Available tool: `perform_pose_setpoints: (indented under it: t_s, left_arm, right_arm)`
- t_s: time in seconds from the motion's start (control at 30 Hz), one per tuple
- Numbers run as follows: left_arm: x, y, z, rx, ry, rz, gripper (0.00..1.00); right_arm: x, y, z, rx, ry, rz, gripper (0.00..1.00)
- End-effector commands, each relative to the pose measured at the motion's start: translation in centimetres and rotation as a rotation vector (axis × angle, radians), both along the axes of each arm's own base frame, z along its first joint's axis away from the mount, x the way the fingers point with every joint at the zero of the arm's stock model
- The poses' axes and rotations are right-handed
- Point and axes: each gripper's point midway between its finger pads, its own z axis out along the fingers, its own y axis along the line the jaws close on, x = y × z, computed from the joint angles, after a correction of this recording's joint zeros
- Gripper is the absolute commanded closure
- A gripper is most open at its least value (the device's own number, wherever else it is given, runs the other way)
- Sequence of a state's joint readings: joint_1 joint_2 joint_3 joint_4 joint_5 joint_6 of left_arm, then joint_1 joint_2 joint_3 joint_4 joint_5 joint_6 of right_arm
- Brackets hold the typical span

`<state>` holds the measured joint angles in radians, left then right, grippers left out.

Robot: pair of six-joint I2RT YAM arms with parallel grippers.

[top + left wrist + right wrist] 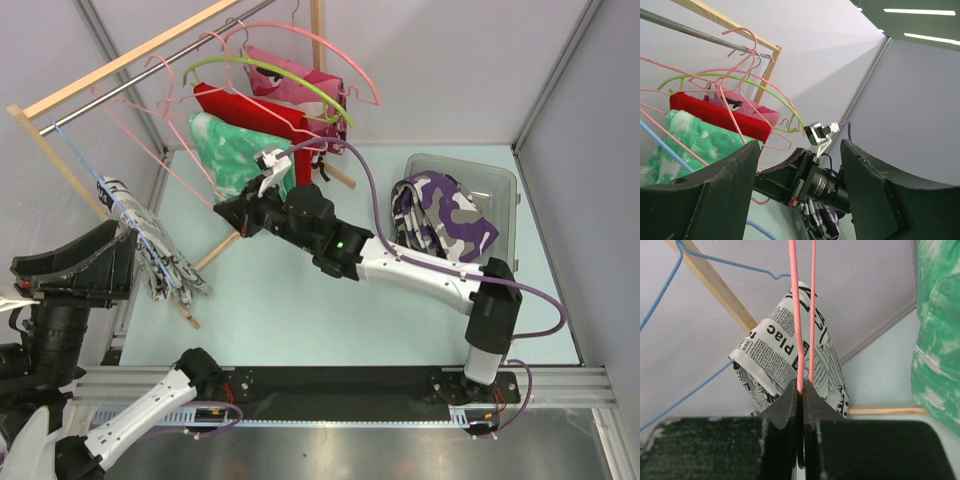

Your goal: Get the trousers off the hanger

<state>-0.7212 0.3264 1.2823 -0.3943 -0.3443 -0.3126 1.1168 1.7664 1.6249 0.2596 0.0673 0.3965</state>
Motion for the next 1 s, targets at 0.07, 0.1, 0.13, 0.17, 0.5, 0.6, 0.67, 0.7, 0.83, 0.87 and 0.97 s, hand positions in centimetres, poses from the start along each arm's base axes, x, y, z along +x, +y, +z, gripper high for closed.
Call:
perform_pose_setpoints:
  t_s: [0.07,0.1,0.13,0.17,0.5,0.6,0.67,0.7,0.83,0.87,0.97]
  left_arm:
    - [0.2,0.8,-0.1,0.056,0.001,0.060,0.28]
    - [0.3,0.7,-0.1,0.061,0.000,0.060,0.28]
    - [0.2,0.7,0.0,0.062,-0.002,0.060,0.28]
    - [0.1,0.8,0.1,0.061,-0.005,0.059,0.28]
    - [0.3,-1.2,0.3,0.102,0.007,-0.020,0.28]
    - [0.3,-2.2,0.5,0.112,0.005,-0.062,0.28]
    - [0.3,-3.6,0.9,0.157,-0.008,-0.114,0.28]
    - [0.4,-3.9,1.0,0.190,-0.009,-0.114,0.28]
    - [0.9,-5.1,2.3,0.264,0.044,-0.147,0.28]
    - [1.4,-6.4,2.1,0.288,0.055,-0.184,0.28]
    - [1.6,-8.7,2.3,0.288,0.066,-0.275,0.28]
  right_arm:
    - [0.7,1.2,4.0,0.098,-0.040,0.014,1.00]
    - [0.6,1.4,4.0,0.095,-0.038,0.020,1.00]
    - [0.7,1.7,3.7,0.087,-0.036,0.024,1.00]
    - [0.6,1.9,3.4,0.079,-0.029,0.028,1.00]
    - [-0.1,3.3,1.1,0.004,-0.013,0.045,1.00]
    - [-0.5,3.4,0.7,-0.017,-0.015,0.039,1.00]
    - [-0.6,3.2,0.5,-0.038,-0.021,0.027,1.00]
    - [-0.7,3.2,0.4,-0.046,-0.017,0.025,1.00]
    - [-0.6,2.6,-0.9,-0.101,-0.012,-0.015,1.00]
    - [-0.6,2.5,-1.2,-0.109,-0.011,-0.017,0.98]
    - [-1.0,2.1,-1.4,-0.125,-0.017,-0.017,0.78]
